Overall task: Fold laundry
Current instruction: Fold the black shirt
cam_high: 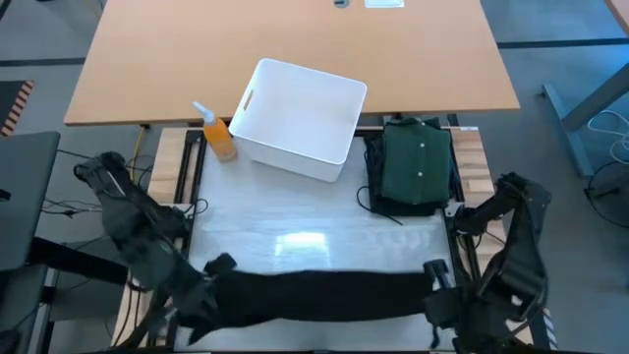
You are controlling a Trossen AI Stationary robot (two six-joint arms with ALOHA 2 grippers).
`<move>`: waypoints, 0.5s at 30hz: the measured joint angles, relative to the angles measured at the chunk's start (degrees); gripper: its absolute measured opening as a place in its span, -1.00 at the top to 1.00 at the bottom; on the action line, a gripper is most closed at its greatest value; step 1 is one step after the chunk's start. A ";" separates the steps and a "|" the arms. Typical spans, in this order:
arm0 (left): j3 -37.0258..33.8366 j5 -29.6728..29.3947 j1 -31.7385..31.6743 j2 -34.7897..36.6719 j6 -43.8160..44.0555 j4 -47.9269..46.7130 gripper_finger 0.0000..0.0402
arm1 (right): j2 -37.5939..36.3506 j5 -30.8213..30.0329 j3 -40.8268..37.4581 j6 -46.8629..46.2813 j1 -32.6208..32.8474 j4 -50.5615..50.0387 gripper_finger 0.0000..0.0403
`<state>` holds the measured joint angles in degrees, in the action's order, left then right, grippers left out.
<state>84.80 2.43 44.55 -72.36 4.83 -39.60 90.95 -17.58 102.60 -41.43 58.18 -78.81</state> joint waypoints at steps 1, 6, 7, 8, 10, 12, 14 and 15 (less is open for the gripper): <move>2.42 -2.14 0.19 0.02 -4.03 -0.17 1.00 | -0.04 -2.59 2.06 4.20 -0.16 0.92 0.94; 13.58 -18.99 -1.56 0.13 -14.20 -11.37 1.00 | -0.08 -7.63 7.96 20.05 -4.32 -1.11 0.94; 15.33 -23.40 -2.79 0.17 -13.08 -16.61 1.00 | -0.08 -7.60 8.11 20.84 -5.89 -4.09 0.94; 16.37 -27.81 -4.40 0.25 -11.51 -22.36 1.00 | -0.06 -7.39 8.04 20.94 -7.63 -7.75 0.94; 17.02 -36.30 -9.21 0.28 -7.75 -32.78 1.00 | -0.14 -6.54 5.99 20.35 -12.21 -11.57 0.95; 16.96 -41.92 -15.47 0.09 -3.90 -41.57 1.00 | -1.61 -3.75 1.42 25.43 -18.24 -9.16 0.94; 15.48 -44.36 -22.57 0.02 -1.43 -46.11 1.00 | -2.05 -3.46 -2.25 29.11 -23.67 -7.77 0.95; 14.04 -44.86 -26.60 0.09 -1.94 -46.46 1.00 | -2.06 -3.51 -3.94 30.78 -26.80 -8.86 0.95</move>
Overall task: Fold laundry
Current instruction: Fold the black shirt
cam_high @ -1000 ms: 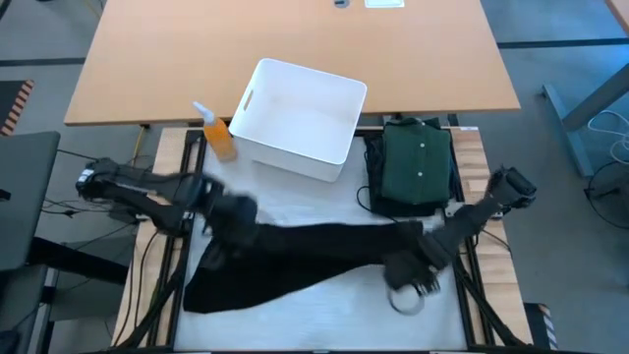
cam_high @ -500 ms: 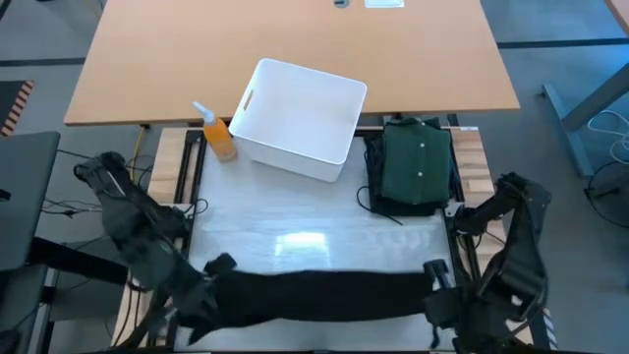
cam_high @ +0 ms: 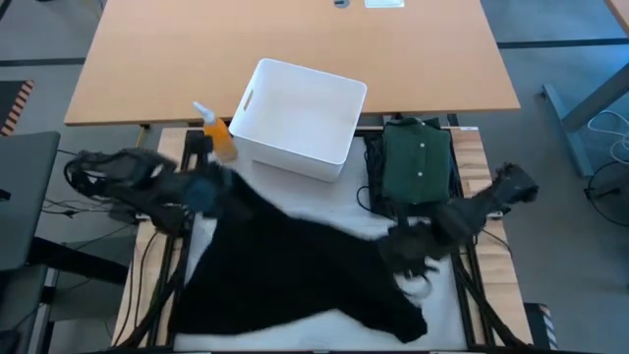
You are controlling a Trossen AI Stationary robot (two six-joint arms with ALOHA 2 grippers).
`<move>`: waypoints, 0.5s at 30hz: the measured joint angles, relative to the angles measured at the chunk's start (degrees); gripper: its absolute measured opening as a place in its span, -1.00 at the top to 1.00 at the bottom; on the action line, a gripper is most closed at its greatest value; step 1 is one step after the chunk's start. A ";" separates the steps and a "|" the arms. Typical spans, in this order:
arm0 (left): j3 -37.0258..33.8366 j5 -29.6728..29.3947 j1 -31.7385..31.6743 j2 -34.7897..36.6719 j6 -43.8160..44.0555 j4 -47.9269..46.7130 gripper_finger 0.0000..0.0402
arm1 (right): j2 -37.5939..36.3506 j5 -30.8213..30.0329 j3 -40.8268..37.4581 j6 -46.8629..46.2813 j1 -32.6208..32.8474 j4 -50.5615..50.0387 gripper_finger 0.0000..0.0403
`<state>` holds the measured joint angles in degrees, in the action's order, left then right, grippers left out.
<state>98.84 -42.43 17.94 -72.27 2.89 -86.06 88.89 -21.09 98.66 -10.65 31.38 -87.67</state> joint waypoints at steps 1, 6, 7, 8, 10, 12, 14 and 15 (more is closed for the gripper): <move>-1.53 0.15 -3.58 -0.02 -1.70 0.13 1.00 | 0.25 0.04 -1.52 1.46 -3.01 -1.81 0.94; -11.48 7.71 -19.23 -0.34 -12.42 6.24 1.00 | 0.96 -1.23 -9.78 11.12 -16.30 -2.21 0.95; -14.20 10.64 -21.61 -0.42 -14.10 8.68 1.00 | 1.10 -2.52 -11.12 12.26 -18.03 -2.39 0.95; -17.21 14.14 -23.58 -0.54 -15.44 11.28 1.00 | 1.11 -3.67 -12.35 13.23 -19.69 -2.48 0.94; -23.20 21.25 -26.10 -1.07 -17.75 16.98 1.00 | 1.13 -4.41 -14.57 13.67 -21.28 -2.40 0.95; -28.80 26.96 -26.63 -1.36 -19.79 21.54 1.00 | 1.26 -3.93 -16.83 13.84 -20.90 -2.25 0.94; -33.33 30.16 -26.12 -1.93 -20.73 23.58 1.00 | 1.22 -1.82 -18.99 13.79 -18.80 -2.11 0.95; -34.99 31.52 -25.60 -2.04 -20.82 23.97 1.00 | 1.18 -0.53 -19.99 13.81 -17.18 -1.88 0.95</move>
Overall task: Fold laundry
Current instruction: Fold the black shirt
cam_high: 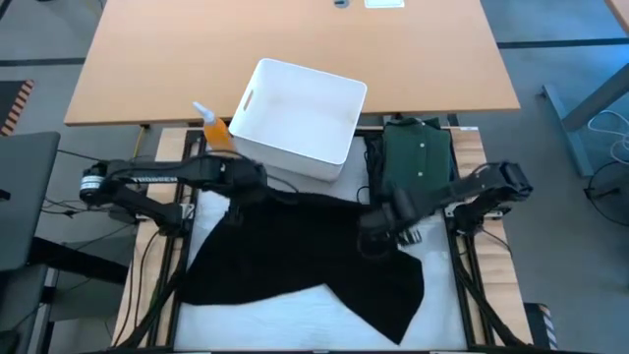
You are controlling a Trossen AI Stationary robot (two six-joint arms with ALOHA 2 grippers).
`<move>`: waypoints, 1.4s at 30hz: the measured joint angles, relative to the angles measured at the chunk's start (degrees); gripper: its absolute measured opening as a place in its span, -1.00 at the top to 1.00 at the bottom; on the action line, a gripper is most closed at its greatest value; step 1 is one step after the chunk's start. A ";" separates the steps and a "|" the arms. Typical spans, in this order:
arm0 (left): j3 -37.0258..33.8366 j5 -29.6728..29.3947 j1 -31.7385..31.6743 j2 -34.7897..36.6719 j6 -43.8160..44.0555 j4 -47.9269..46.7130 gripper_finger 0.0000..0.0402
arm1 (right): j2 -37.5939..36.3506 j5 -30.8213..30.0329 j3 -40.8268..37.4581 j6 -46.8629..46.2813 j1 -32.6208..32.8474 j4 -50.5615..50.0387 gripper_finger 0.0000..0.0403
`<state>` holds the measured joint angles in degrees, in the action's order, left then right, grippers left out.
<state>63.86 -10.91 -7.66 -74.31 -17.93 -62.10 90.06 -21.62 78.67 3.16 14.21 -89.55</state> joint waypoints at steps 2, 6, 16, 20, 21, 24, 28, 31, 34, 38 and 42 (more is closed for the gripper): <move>-2.46 2.24 1.04 0.03 0.51 0.10 1.00 | 0.03 3.53 -1.99 -0.08 4.02 1.11 0.95; -5.06 10.58 4.38 0.33 5.29 -0.12 1.00 | 0.02 6.67 -5.58 -1.02 12.60 10.37 0.95; -5.10 26.52 17.58 -0.04 20.68 5.63 1.00 | 1.20 8.35 -9.57 -14.80 23.08 32.36 0.87; -5.16 21.01 20.26 -1.01 26.18 9.79 1.00 | 2.76 8.72 -9.63 -26.41 23.46 29.92 0.81; -5.16 18.99 20.74 -1.28 28.35 10.44 1.00 | 3.07 9.61 -9.63 -28.78 23.32 29.45 0.80; -5.24 14.99 22.25 -2.43 32.37 10.72 0.96 | 4.27 12.85 -9.63 -33.61 23.13 28.97 0.75; -5.25 15.39 23.75 -5.28 35.74 6.72 0.82 | 5.75 16.36 -9.63 -37.99 23.76 30.00 0.68; -5.27 15.53 24.73 -8.19 38.95 3.21 0.67 | 6.13 17.43 -9.62 -41.53 24.85 30.72 0.60; -5.27 15.66 26.17 -11.14 41.78 1.25 0.52 | 6.19 17.39 -9.61 -46.40 26.34 29.05 0.51; -5.27 20.82 28.96 -13.88 42.24 1.03 0.36 | 5.30 13.10 -9.61 -51.11 29.87 26.74 0.40; -5.87 21.45 33.93 -13.65 45.49 1.48 0.31 | 3.25 -1.22 -9.61 -58.16 33.48 23.19 0.33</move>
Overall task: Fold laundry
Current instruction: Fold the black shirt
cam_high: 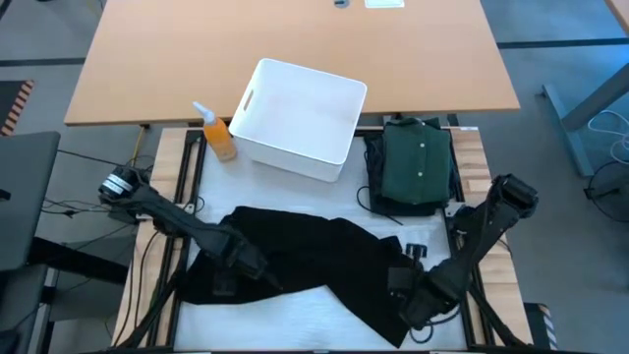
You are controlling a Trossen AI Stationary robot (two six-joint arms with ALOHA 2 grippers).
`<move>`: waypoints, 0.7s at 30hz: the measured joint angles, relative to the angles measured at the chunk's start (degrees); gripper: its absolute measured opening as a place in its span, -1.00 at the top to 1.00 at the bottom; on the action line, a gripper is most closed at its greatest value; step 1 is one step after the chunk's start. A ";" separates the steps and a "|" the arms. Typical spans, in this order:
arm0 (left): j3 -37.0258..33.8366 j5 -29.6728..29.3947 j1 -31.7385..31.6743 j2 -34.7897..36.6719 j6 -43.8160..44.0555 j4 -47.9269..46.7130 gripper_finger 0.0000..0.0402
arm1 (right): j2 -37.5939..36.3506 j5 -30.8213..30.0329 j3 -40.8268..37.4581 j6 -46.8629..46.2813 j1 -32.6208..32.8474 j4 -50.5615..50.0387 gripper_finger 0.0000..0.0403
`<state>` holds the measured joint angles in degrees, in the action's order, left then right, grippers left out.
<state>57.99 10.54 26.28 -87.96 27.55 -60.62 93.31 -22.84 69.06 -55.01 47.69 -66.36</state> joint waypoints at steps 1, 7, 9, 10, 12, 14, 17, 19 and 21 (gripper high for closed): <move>-0.58 -0.71 1.55 0.45 1.10 0.63 0.31 | -0.92 -3.46 0.00 -2.18 0.17 -0.79 0.33; -4.03 -1.93 8.82 3.19 9.07 7.22 0.32 | -6.89 -11.34 -0.67 -5.66 -4.30 -1.91 0.33; -4.03 -5.16 10.00 4.37 9.74 11.48 0.32 | -8.69 -9.21 -3.26 -3.69 -7.90 0.39 0.33; -4.01 -7.97 10.58 5.25 9.62 14.21 0.32 | -9.52 -7.75 -5.30 -2.40 -9.95 2.04 0.33; -4.01 -15.67 11.49 6.98 7.04 21.10 0.32 | -11.09 -4.63 -10.07 0.55 -13.82 6.93 0.33; -3.94 -23.98 12.20 8.14 2.18 28.91 0.32 | -12.95 -2.17 -15.15 3.74 -17.36 12.76 0.33; -3.88 -34.15 11.53 8.39 -5.80 37.16 0.32 | -15.82 1.89 -21.93 5.88 -21.17 22.01 0.33; -3.88 -38.10 9.43 7.63 -8.95 40.15 0.32 | -16.92 4.38 -25.63 6.36 -22.92 27.05 0.33; -3.88 -40.34 6.49 6.23 -9.87 41.66 0.32 | -17.30 5.91 -28.59 5.44 -23.88 30.15 0.33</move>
<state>54.11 -29.80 32.77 -81.74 17.68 -18.95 76.01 -16.92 40.47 -49.57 23.81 -36.21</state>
